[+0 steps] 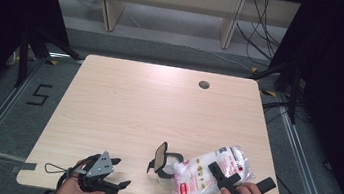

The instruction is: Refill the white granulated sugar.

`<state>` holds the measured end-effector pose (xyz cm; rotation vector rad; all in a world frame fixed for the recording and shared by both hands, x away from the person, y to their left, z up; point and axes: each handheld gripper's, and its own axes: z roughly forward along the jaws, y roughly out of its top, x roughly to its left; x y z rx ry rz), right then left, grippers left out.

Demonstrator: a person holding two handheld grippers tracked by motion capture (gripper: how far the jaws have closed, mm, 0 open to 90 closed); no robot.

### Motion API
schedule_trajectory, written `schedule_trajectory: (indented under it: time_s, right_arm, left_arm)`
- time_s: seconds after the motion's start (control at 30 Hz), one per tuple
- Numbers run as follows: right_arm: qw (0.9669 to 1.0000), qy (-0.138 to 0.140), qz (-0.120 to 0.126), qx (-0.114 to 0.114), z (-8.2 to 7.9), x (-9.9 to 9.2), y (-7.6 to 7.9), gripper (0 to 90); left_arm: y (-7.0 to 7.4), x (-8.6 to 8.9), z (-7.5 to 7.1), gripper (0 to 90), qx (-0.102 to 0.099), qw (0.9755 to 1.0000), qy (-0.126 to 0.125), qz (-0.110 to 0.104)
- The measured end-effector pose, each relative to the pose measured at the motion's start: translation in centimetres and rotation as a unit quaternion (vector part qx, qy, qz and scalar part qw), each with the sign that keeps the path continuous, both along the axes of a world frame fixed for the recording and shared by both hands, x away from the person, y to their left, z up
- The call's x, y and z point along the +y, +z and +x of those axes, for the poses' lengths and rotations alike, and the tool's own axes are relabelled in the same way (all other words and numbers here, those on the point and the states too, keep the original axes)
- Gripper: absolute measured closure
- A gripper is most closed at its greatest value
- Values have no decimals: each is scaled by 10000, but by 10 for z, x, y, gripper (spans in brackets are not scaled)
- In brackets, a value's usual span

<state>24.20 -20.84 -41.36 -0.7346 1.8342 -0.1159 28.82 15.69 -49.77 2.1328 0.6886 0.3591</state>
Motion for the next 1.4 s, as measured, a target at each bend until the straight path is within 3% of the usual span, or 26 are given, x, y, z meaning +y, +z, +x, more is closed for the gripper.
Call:
schedule_trajectory:
  time_s: [0.3, 0.47, 0.53, 0.7, 1.1, 1.13, 1.17, 1.4]
  right_arm:
    - [10000, -2, -7, 0, 0, 0, 1, 647]
    - [10000, -2, 8, 12, -1, 0, 1, 647]
    - [10000, -1, 8, 22, -1, 0, 1, 648]
    - [10000, -4, 19, 26, -1, 0, 1, 648]
    - [10000, -5, 34, 45, -1, 0, 1, 649]
    - [9999, 100, -83, 20, 1, 0, 2, 649]
    - [10000, -3, 34, 48, 0, -1, 1, 649]
    - [10000, -7, 40, 55, 0, -1, 1, 649]
  left_arm:
    - [-1, -1, 0, 225, 5, 10000, 9, -95]
    - [-1, -1, 0, 225, 22, 10000, 1, -94]
    - [0, 0, 0, 225, -27, 10000, -27, 9]
    - [-1, 0, 0, 225, -17, 10000, 35, -65]
    - [0, 0, 0, 225, -31, 10000, -13, 5]
    - [0, 0, 0, 225, -22, 10000, -9, 3]
    - [0, 0, 0, 225, 4, 10000, 7, -10]
    - [0, 0, -1, 225, 8, 10000, 33, -16]
